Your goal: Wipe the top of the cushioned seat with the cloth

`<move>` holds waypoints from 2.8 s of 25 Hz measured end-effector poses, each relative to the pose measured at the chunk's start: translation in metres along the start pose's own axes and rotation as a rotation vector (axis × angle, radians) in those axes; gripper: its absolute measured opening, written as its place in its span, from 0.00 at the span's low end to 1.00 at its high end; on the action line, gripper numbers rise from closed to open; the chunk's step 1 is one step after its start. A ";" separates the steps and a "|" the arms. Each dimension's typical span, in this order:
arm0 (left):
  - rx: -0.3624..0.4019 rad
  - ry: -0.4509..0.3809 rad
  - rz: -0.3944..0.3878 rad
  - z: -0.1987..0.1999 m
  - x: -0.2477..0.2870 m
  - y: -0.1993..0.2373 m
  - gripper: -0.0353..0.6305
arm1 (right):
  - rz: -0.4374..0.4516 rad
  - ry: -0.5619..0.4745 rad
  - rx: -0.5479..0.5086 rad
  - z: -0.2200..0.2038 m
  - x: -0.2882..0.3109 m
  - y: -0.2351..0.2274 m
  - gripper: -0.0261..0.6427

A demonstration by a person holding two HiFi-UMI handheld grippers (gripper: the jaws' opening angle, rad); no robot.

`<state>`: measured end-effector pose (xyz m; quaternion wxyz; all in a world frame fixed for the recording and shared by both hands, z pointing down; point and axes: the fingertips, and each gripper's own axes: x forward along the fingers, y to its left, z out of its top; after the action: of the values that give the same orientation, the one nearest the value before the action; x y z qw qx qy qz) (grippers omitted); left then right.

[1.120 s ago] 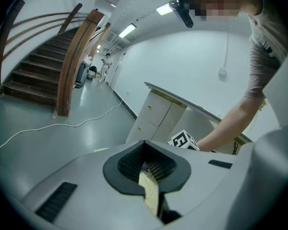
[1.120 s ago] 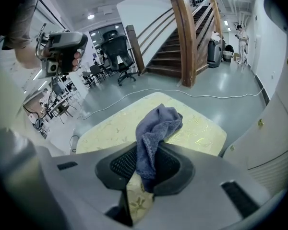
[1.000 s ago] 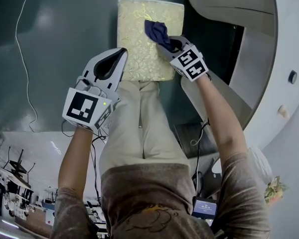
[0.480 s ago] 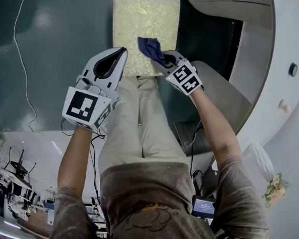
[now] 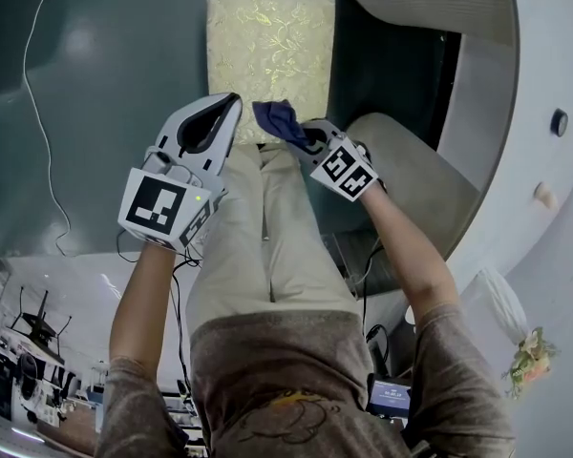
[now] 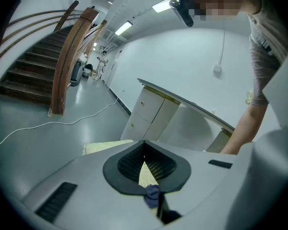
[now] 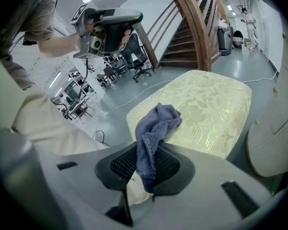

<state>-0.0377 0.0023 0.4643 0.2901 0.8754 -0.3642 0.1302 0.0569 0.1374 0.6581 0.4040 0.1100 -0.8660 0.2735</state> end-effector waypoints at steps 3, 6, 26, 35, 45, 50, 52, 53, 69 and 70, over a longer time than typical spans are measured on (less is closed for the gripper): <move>0.002 0.002 -0.004 -0.001 0.002 -0.003 0.08 | 0.033 0.035 -0.023 -0.015 0.000 0.015 0.17; 0.002 0.005 -0.005 -0.003 0.003 -0.006 0.08 | 0.048 0.052 -0.047 -0.025 -0.004 0.026 0.17; -0.007 0.010 -0.040 0.002 0.010 -0.013 0.08 | -0.229 -0.108 -0.006 0.043 -0.060 -0.088 0.17; -0.025 0.003 -0.029 0.011 0.014 0.002 0.08 | -0.403 -0.172 -0.027 0.097 -0.076 -0.199 0.17; -0.046 -0.002 0.001 0.016 0.016 0.015 0.08 | -0.529 -0.159 -0.066 0.119 -0.086 -0.283 0.17; -0.049 0.007 0.012 0.013 0.014 0.019 0.08 | -0.518 -0.124 -0.070 0.112 -0.069 -0.293 0.17; -0.045 0.011 0.013 0.013 0.013 0.020 0.08 | -0.509 -0.117 -0.072 0.109 -0.063 -0.293 0.17; -0.044 0.012 0.013 0.013 0.014 0.020 0.08 | -0.506 -0.116 -0.067 0.107 -0.061 -0.292 0.17; -0.035 0.013 -0.009 0.016 0.024 0.004 0.08 | -0.428 -0.136 -0.015 0.082 -0.052 -0.251 0.17; -0.034 0.015 -0.010 0.015 0.024 0.003 0.08 | -0.426 -0.137 -0.013 0.080 -0.052 -0.248 0.17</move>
<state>-0.0231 -0.0217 0.4644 0.3081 0.8712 -0.3596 0.1290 0.1414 -0.1136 0.6724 0.3934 0.3065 -0.8503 0.1683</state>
